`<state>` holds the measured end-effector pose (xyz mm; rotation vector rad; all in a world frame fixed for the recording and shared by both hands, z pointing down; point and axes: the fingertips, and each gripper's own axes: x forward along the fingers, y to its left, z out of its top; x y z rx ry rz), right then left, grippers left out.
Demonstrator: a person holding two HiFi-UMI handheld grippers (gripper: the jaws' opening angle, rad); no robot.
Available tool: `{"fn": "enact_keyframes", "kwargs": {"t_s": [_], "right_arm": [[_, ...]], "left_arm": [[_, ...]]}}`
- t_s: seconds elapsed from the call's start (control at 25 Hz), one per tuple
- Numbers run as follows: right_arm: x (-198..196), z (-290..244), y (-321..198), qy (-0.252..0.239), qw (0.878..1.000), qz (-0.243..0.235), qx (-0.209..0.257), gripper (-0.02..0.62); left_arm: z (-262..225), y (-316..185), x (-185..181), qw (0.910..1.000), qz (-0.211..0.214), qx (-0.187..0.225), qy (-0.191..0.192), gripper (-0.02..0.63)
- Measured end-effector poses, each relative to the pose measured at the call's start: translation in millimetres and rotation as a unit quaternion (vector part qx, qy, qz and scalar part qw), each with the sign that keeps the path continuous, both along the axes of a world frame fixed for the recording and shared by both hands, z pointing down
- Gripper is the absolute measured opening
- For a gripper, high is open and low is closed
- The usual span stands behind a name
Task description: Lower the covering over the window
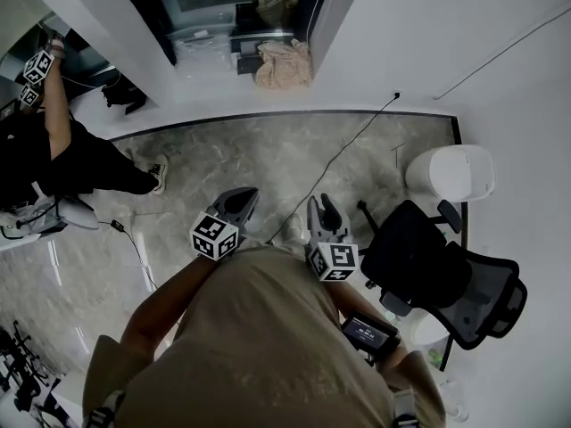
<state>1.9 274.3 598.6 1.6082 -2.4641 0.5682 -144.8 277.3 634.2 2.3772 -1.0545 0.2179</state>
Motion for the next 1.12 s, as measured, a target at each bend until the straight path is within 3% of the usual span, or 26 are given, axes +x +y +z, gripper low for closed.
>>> {"fn": "enact_keyframes", "kwargs": {"t_s": [0.32,0.56,1.12], "right_arm": [[-33,-9,-15,0.012,0.997,-0.073,0.028,0.106],[-73,-29,-21,0.039,0.985,-0.147,0.081,0.106],[-90,-30,-22,0.038,0.981,-0.172,0.087,0.106]], "left_arm": [[0,-6,-29,0.9982,-0.06,0.006,-0.006,0.014],[-4,-12,-45,0.9963,-0.082,0.024,-0.007,0.014],[-11,-16,-58,0.9945,-0.095,0.043,-0.013,0.014]]}}
